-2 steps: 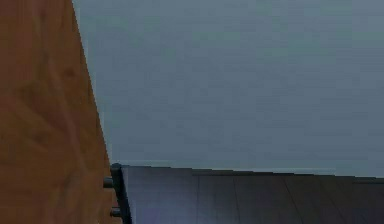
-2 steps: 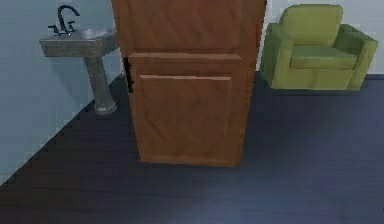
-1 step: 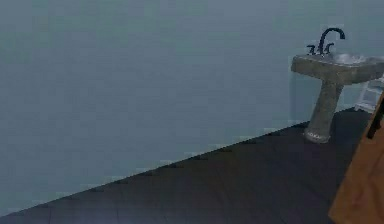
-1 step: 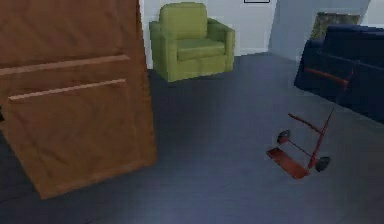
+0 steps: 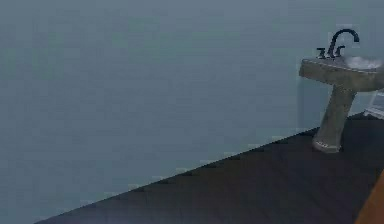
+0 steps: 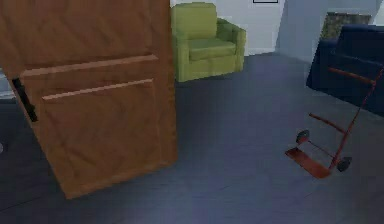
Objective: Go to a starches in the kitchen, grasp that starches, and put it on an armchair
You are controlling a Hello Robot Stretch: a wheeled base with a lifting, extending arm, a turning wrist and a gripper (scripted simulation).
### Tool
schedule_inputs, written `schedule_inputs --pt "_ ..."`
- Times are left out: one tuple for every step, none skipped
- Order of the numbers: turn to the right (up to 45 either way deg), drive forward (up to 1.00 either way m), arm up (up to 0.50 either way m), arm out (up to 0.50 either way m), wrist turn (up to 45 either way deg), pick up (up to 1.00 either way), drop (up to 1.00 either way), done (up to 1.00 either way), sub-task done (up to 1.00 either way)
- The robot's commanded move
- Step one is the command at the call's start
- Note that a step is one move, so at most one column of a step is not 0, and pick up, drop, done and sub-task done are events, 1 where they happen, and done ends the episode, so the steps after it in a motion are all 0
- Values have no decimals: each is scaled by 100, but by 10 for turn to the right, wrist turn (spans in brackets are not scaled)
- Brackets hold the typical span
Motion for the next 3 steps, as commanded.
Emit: schedule_inputs --pt "450 0 0 0 0 0 0 0 0" --pt "360 0 0 0 0 0 0 0 0" --pt "0 25 0 0 0 0 0 0 0"
